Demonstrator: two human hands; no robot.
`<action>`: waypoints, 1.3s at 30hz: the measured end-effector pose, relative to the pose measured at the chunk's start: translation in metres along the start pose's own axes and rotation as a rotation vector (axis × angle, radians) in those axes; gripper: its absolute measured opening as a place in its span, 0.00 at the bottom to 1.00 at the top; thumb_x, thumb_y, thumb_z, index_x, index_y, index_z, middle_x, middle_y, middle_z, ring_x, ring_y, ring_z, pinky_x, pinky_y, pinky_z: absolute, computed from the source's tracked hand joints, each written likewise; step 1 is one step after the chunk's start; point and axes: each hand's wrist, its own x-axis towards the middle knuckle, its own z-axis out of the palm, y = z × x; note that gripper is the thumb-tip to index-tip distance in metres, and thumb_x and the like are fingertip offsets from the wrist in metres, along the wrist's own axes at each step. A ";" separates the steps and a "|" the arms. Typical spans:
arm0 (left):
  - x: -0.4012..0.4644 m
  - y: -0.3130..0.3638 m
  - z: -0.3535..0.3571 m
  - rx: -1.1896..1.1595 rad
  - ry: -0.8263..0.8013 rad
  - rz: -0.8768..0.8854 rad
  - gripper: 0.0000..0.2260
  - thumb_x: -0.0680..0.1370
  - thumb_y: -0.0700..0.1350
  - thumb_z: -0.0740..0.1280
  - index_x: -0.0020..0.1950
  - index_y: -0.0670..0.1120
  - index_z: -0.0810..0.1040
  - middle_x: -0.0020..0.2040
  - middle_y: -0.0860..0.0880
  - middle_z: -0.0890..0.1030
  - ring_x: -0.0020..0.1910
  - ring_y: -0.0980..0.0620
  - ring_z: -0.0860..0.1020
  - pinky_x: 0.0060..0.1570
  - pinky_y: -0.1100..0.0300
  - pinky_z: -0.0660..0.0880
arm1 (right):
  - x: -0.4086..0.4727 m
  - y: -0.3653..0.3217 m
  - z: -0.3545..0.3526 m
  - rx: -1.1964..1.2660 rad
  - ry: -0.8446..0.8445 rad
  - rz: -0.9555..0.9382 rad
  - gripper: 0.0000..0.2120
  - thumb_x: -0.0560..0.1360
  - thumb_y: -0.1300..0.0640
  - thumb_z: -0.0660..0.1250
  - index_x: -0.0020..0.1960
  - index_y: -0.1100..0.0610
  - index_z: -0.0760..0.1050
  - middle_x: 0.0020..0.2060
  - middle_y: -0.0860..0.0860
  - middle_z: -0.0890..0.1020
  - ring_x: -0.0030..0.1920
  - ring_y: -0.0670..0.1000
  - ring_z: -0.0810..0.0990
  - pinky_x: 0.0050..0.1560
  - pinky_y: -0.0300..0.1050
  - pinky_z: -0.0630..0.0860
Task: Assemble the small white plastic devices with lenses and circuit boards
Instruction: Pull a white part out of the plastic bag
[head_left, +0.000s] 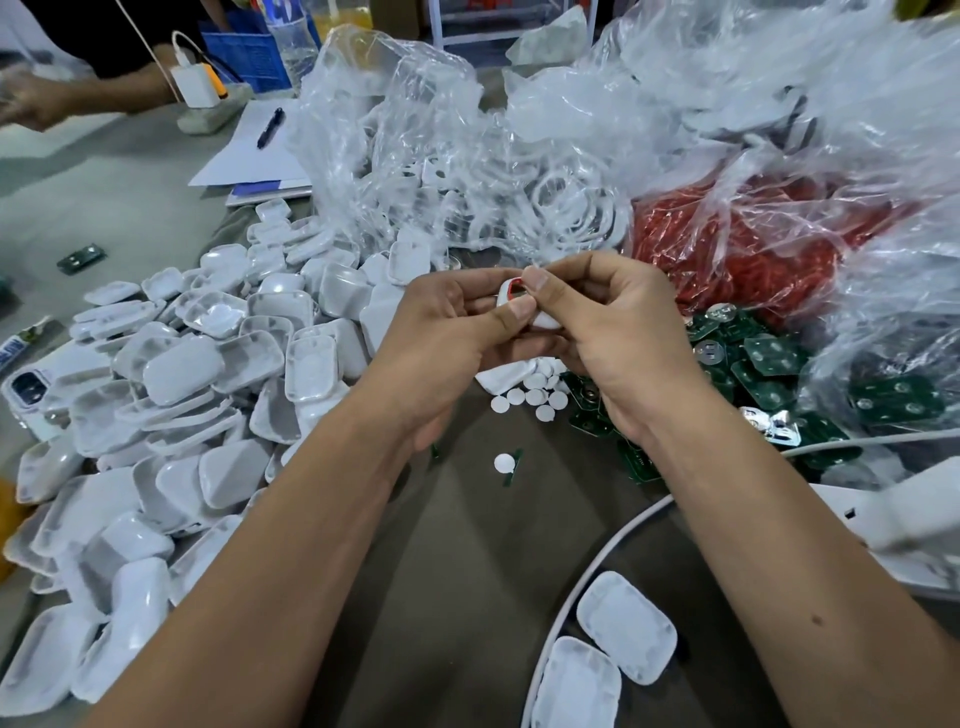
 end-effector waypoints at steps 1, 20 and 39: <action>0.001 0.000 0.000 -0.002 0.002 -0.007 0.10 0.82 0.32 0.64 0.62 0.33 0.80 0.53 0.34 0.85 0.50 0.37 0.86 0.53 0.55 0.82 | 0.000 0.000 0.000 -0.014 0.005 -0.006 0.06 0.76 0.57 0.77 0.43 0.56 0.81 0.42 0.59 0.87 0.40 0.52 0.85 0.34 0.44 0.80; 0.002 -0.009 0.010 0.028 0.267 -0.074 0.11 0.79 0.31 0.70 0.60 0.36 0.76 0.51 0.34 0.85 0.43 0.39 0.87 0.50 0.42 0.84 | 0.004 0.006 -0.003 -0.041 0.049 -0.014 0.08 0.73 0.60 0.80 0.47 0.60 0.82 0.46 0.63 0.86 0.44 0.57 0.85 0.44 0.55 0.85; 0.003 -0.017 0.011 0.307 0.293 0.194 0.09 0.79 0.34 0.70 0.54 0.47 0.82 0.41 0.44 0.87 0.39 0.44 0.86 0.47 0.42 0.84 | 0.001 0.005 -0.004 -0.102 0.002 -0.049 0.04 0.78 0.58 0.75 0.44 0.54 0.83 0.32 0.44 0.82 0.29 0.39 0.74 0.30 0.31 0.69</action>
